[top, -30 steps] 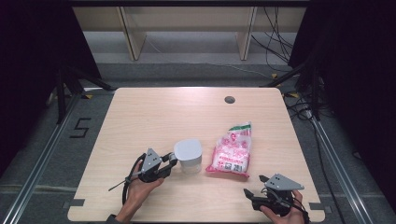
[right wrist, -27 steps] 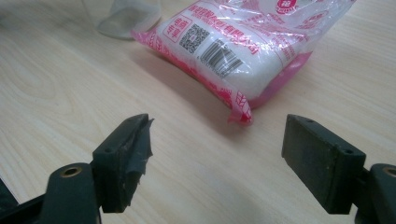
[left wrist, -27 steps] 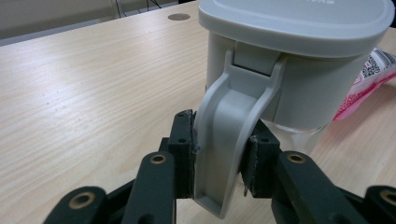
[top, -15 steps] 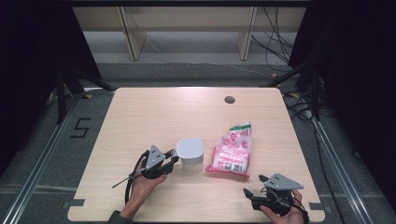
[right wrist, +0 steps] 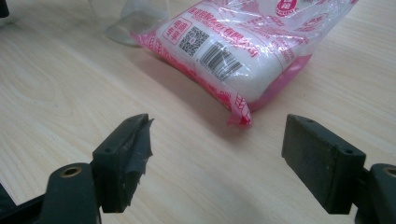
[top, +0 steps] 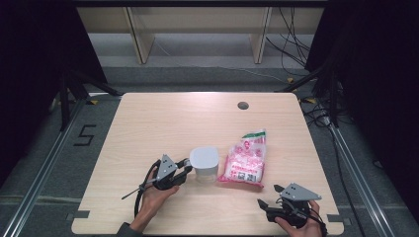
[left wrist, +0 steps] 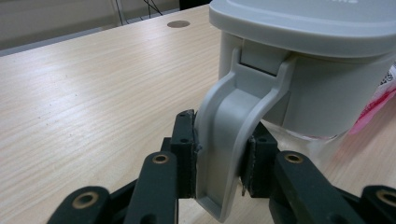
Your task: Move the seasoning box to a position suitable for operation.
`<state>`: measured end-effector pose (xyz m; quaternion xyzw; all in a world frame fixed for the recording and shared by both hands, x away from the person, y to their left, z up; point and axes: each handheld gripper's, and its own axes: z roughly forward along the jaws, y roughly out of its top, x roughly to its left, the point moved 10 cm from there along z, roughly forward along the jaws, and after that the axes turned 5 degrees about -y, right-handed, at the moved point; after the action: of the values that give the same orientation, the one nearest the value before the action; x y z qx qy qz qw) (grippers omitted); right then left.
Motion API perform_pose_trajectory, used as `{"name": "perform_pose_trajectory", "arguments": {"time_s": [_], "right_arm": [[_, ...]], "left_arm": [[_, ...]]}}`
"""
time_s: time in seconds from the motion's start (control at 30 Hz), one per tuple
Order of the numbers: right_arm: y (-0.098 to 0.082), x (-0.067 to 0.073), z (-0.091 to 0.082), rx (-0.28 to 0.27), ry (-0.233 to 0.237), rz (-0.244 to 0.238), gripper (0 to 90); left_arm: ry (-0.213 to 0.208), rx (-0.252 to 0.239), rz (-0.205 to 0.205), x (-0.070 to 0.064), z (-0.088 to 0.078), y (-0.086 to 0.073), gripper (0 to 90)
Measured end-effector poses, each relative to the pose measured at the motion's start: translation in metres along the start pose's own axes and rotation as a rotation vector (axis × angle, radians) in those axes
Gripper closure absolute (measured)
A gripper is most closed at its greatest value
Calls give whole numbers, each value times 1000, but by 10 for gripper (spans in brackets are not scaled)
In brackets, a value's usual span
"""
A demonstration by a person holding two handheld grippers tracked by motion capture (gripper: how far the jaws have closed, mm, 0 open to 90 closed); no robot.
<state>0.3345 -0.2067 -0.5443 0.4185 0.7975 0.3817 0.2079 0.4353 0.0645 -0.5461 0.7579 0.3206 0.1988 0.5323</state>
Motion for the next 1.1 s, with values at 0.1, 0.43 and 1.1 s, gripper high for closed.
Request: {"name": "perform_pose_trajectory", "arguments": {"time_s": [0.1,0.43,1.1], "right_arm": [[0,-2,-1,-11,-29,10,246],[0,-4,-2,-18,-24,12,246],[1,-3,0,-24,-3,14,245]], "left_arm": [[0,3,-1,0,0,0,701],[8,5,-7,4,0,0,704],[-70,73,-22,-3,-28,4,383]]}}
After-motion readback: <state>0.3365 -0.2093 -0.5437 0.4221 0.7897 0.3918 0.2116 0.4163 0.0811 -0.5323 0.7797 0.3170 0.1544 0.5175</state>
